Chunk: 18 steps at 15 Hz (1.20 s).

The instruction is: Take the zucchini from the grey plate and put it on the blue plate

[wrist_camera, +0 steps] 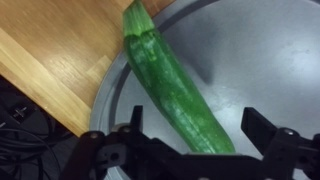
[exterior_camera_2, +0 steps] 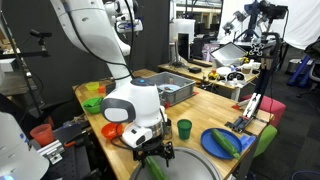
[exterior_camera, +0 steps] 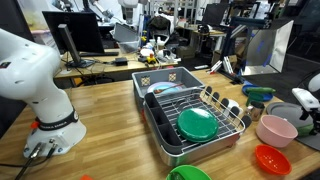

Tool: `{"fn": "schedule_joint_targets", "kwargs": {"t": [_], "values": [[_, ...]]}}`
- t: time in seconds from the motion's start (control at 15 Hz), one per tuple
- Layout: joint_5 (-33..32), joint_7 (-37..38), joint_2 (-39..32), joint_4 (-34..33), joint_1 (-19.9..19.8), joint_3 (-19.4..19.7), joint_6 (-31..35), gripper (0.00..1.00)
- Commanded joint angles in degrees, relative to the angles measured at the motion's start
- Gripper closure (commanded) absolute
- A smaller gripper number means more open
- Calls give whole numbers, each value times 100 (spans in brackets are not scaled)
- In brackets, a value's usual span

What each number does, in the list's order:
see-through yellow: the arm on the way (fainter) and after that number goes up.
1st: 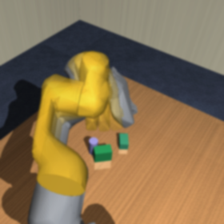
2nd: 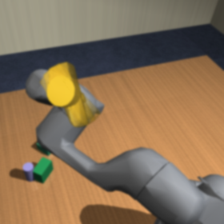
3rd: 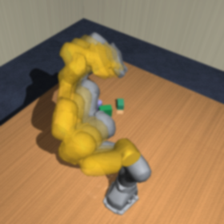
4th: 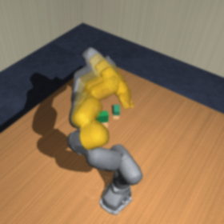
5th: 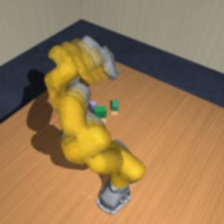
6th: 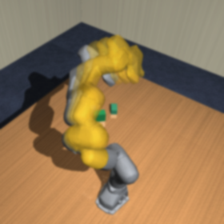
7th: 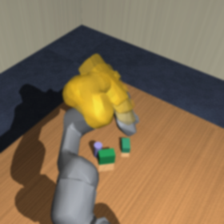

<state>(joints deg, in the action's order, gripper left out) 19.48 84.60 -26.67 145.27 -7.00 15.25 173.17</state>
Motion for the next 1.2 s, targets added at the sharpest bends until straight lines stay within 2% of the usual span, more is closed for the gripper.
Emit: {"fn": "schedule_joint_targets", "kwargs": {"t": [0.0,0.33,0.93,1.0,1.13], "values": [[92,-191,-111,-31,-28,-88,111,0],[111,-229,-253,-149,-31,-177,194,0],[319,-181,-675,-588,-299,-309,-483,0],[339,-179,-707,-623,-302,-306,-520,19],[388,-164,-727,-679,-296,-281,-548,34]]}}
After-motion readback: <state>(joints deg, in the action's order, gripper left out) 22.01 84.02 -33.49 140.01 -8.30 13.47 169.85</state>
